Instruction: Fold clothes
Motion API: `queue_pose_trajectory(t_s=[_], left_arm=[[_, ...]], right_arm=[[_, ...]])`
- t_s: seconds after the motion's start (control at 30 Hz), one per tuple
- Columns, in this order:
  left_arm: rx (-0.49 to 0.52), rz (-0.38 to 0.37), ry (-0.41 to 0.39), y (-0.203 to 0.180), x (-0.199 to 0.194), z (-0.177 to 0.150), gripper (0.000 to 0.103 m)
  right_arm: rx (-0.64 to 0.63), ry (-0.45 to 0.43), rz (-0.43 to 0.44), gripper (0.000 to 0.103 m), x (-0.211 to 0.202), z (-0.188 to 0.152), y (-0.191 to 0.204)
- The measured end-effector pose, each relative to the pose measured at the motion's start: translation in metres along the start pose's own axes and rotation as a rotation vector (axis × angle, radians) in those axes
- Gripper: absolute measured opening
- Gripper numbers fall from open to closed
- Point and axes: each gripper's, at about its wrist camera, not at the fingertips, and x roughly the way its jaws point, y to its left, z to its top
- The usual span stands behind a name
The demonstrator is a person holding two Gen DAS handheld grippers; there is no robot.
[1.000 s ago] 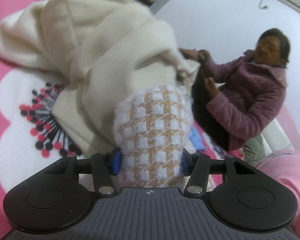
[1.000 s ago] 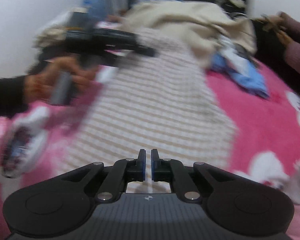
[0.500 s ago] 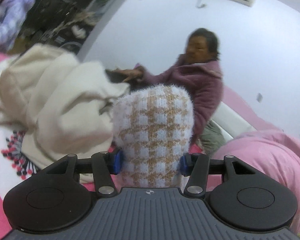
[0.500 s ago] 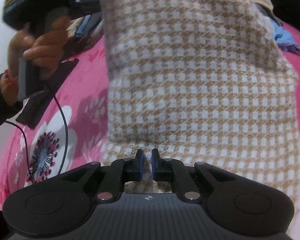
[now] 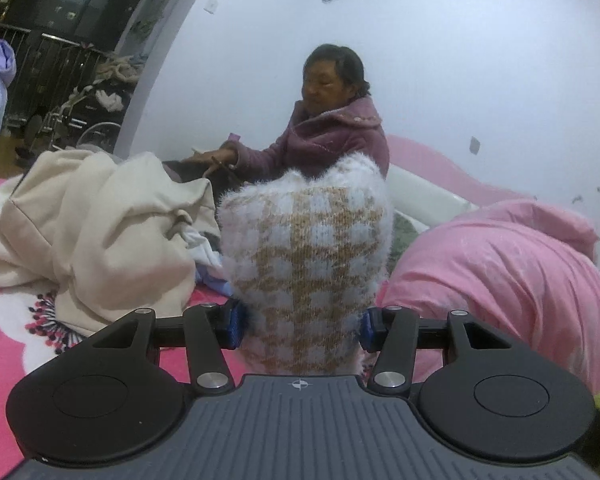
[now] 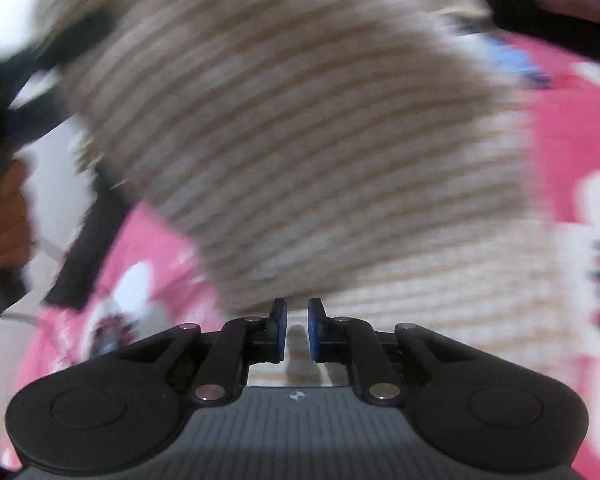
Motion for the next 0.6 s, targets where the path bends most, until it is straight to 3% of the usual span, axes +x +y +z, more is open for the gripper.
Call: queue_pose_trajectory(t_s=[0.03, 0.07, 0.17, 0.23, 0.37, 0.47, 0.53, 0.6], left_arm=[[0.007, -0.001, 0.004, -0.002, -0.002, -0.001, 0.051], [0.023, -0.002, 0.006, -0.005, -0.004, -0.001, 0.051], [0.07, -0.008, 0.015, -0.013, -0.005, -0.006, 0.051], [0.089, -0.005, 0.014, -0.018, -0.006, -0.008, 0.051], [0.118, 0.001, 0.034, -0.024, -0.008, -0.009, 0.051], [0.145, -0.006, 0.053, -0.032, -0.01, -0.014, 0.051], [0.182, -0.018, 0.058, -0.042, -0.014, -0.018, 0.051], [0.214, -0.027, 0.076, -0.051, -0.017, -0.022, 0.051]], right_arm=[[0.023, -0.013, -0.038, 0.011, 0.001, 0.001, -0.012], [0.041, -0.024, -0.071, 0.0, 0.005, 0.001, -0.025], [0.173, -0.033, -0.041, 0.0, 0.009, 0.005, -0.049], [0.231, -0.065, -0.013, 0.005, 0.0, 0.007, -0.055], [0.339, -0.118, -0.075, 0.0, -0.003, 0.009, -0.089], [0.576, -0.122, 0.04, 0.0, -0.001, -0.002, -0.122], [0.632, -0.15, 0.063, 0.001, -0.017, -0.006, -0.13], [0.631, -0.161, 0.057, 0.01, -0.041, -0.012, -0.13]])
